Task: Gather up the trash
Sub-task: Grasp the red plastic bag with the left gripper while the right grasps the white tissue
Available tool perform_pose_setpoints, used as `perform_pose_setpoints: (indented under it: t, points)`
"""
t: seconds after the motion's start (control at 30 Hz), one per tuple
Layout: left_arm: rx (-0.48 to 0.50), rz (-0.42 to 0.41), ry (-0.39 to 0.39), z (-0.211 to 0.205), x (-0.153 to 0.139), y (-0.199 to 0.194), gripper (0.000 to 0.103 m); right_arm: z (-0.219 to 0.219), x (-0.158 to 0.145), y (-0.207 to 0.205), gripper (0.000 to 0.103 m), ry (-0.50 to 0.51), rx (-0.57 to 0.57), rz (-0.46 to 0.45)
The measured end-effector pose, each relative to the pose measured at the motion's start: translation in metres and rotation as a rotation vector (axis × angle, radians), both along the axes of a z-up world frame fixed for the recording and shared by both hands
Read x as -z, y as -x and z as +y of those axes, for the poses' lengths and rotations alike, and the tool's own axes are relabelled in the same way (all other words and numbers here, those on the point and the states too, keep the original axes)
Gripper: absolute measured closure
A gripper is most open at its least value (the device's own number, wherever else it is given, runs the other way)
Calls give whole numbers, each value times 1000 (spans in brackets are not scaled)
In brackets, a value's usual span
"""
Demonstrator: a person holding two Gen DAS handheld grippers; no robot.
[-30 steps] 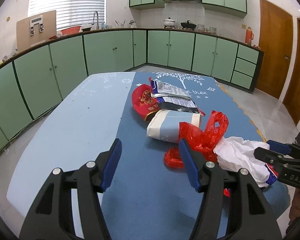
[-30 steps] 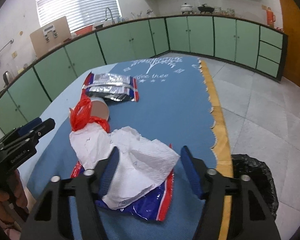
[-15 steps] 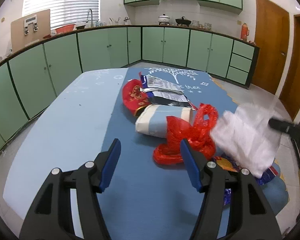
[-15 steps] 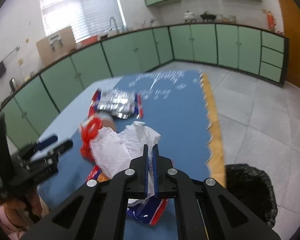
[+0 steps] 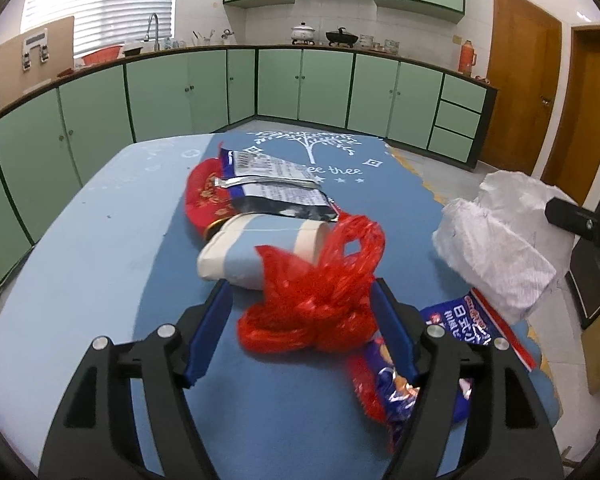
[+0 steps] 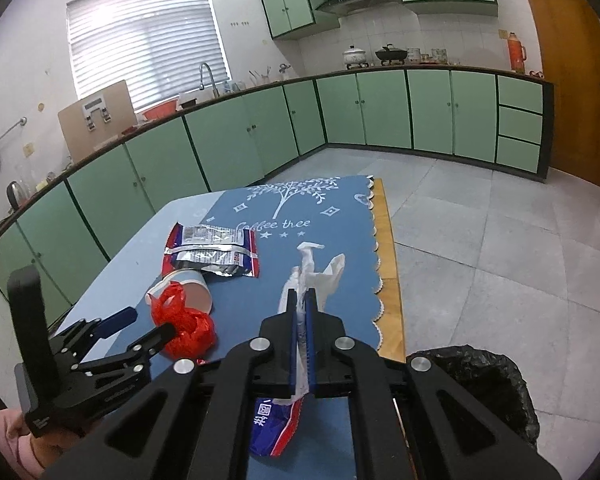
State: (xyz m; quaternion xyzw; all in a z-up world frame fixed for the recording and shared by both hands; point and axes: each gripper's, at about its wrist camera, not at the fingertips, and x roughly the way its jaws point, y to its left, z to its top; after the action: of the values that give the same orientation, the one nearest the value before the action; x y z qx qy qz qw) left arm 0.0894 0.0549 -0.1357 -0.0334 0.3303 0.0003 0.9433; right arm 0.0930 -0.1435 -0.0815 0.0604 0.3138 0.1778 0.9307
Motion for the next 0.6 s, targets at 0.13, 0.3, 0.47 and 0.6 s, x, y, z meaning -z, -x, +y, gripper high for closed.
perform_pose_setpoints:
  t: [0.13,0.3,0.47,0.6]
  points:
    - [13,17,20,-4,4,-10,56,0,3,-1,99,2,6,12]
    - [30,5,14,-8,4,-10,77,0,7,-3,99,2,10,28]
    - [19,-27,27,-3,-5,-1,83,0,5,-2,99,-1,8,22]
    - [-3,-78,36,8,-23,14,84,-1,-2,1,99,-4,10,2]
